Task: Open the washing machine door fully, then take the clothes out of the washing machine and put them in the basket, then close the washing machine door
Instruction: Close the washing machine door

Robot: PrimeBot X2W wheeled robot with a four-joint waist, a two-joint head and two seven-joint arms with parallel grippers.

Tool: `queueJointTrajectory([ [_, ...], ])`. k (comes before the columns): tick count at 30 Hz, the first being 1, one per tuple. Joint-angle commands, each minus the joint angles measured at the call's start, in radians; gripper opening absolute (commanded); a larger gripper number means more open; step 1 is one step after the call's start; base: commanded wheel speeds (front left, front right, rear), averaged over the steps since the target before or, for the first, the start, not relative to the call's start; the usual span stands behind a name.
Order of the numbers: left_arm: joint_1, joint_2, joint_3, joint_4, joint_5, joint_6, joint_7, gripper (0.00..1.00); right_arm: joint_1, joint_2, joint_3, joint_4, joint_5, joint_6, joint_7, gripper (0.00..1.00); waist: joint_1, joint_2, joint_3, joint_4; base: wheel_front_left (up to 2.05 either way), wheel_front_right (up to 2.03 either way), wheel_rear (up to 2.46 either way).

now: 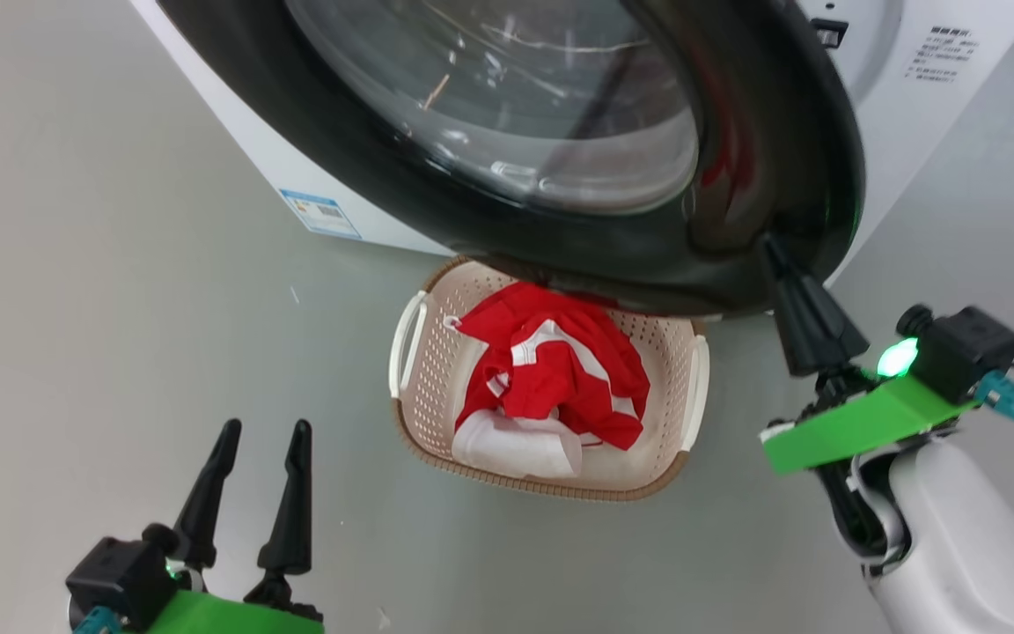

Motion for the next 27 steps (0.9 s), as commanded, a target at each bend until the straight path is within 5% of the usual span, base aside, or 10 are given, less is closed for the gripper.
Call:
queueJointTrajectory([
  [1,-0.026,0.008,0.025,-0.03,-0.008,-0.006,-0.012,1.0,-0.042,-0.004,0.004,-0.029,-0.011,0.003,-0.006,0.0,0.0,0.0,0.032,0.001,0.0,0.0,0.0],
  [27,-0.145,0.008,0.013,-0.051,-0.039,-0.006,-0.012,1.0,-0.306,-0.031,-0.105,-0.063,-0.045,0.003,-0.006,0.0,0.0,0.0,0.201,0.014,0.0,0.0,0.0],
])
